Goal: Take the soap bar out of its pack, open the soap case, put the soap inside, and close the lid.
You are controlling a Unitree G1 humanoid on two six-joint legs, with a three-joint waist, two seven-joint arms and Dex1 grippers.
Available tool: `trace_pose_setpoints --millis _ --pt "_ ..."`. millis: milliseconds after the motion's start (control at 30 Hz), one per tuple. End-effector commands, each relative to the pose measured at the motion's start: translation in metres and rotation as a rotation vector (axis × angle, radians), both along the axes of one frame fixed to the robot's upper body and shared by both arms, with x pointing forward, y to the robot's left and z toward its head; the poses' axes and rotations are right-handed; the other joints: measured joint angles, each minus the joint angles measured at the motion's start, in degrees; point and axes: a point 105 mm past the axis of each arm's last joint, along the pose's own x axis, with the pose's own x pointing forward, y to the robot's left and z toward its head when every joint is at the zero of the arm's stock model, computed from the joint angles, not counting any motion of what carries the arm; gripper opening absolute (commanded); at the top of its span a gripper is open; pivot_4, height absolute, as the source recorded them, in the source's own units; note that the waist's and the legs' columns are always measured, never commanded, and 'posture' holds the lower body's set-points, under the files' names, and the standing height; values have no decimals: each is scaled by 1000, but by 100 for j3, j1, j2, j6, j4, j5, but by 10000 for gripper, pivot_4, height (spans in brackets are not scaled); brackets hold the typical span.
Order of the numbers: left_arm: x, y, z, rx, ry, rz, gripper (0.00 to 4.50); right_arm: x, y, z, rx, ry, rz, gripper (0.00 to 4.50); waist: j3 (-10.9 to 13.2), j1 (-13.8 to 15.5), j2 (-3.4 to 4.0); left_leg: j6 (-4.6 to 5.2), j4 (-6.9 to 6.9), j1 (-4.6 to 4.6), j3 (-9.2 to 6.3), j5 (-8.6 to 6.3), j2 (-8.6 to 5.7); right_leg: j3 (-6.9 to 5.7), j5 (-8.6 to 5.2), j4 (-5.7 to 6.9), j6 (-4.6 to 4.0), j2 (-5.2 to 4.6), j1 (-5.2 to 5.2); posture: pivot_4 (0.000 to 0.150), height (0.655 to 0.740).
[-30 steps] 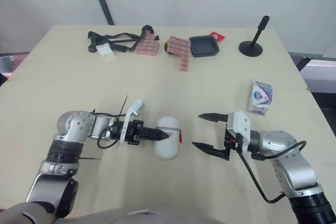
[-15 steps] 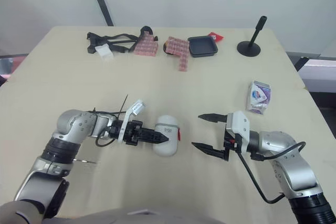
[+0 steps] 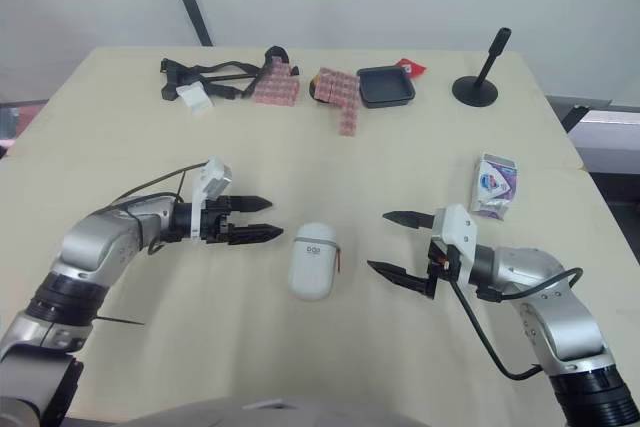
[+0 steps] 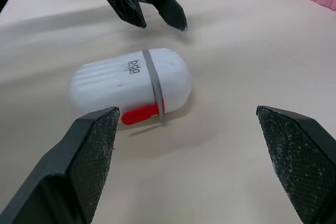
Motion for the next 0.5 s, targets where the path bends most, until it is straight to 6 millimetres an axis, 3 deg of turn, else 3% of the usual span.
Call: trace_pose_setpoints --millis 33,233,367,500 --pt "1 4 11 2 -212 50 44777 3 -6 2 5 -23 -47 45000 0 9 0 -1 1 -2 -2 0 0 -4 0 -1 0 -1 0 1500 7400" --pt "-10 8 4 -15 -322 157 44777 2 -13 -4 16 -37 -89 45000 1 5 -2 -4 2 -2 -5 -1 4 -9 0 1 1 0 0 1500 7400" --pt "-19 11 -12 35 -327 174 44777 1 -18 -8 9 -50 -102 45000 0 -15 -3 -4 3 3 -5 -1 5 -8 0 7 1 0 1 1500 7400" --pt "-14 22 -26 117 -331 232 44777 3 -25 -12 12 -52 -131 45000 0 -18 -3 -1 4 6 -4 -1 6 -8 0 12 0 0 1 1500 7400"
